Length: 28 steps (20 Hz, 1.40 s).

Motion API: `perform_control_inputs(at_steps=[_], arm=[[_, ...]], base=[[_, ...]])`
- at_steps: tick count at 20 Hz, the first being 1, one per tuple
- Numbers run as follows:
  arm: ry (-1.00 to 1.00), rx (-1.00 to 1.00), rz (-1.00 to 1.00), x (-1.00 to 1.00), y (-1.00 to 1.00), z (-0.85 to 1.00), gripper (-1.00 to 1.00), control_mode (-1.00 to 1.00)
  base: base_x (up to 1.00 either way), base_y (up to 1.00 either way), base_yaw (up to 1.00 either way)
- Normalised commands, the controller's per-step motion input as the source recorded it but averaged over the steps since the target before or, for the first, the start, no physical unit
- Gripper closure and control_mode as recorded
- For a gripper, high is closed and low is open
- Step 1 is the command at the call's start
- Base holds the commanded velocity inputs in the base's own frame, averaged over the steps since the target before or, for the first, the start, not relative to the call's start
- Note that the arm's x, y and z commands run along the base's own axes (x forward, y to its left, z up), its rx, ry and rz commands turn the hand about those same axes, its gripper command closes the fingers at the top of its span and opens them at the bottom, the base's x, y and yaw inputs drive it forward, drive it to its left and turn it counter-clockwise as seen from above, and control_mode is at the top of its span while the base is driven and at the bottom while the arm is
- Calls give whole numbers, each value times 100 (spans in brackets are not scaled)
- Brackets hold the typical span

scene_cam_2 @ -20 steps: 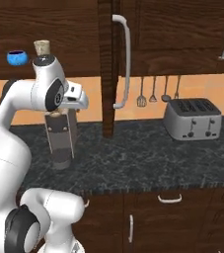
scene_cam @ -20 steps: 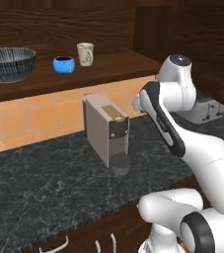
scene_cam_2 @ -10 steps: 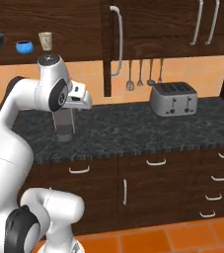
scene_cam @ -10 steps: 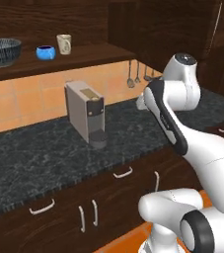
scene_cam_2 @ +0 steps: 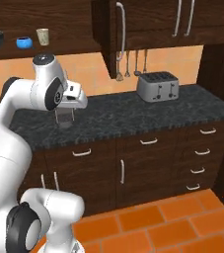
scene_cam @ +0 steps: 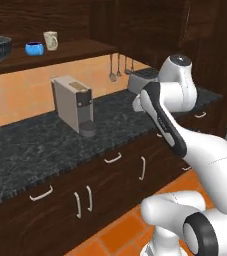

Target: Gather all objects into one cabinet and sort the glasses and bowls to opposite sides.

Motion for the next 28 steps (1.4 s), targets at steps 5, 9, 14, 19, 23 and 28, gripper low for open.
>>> perform_control_inputs(at_steps=[5,9,14,19,23,28], arm=[[0,0,0,0,0,0,-100,100],[0,0,0,0,0,0,-100,100],[0,0,0,0,0,0,-100,100],[0,0,0,0,0,0,-100,100],[0,0,0,0,0,0,-100,100],[0,0,0,0,0,0,-100,100]], base=[[-54,2,-40],[-26,0,-62],[0,0,-100],[-11,-2,-34],[0,0,-99],[-8,-4,-54]])
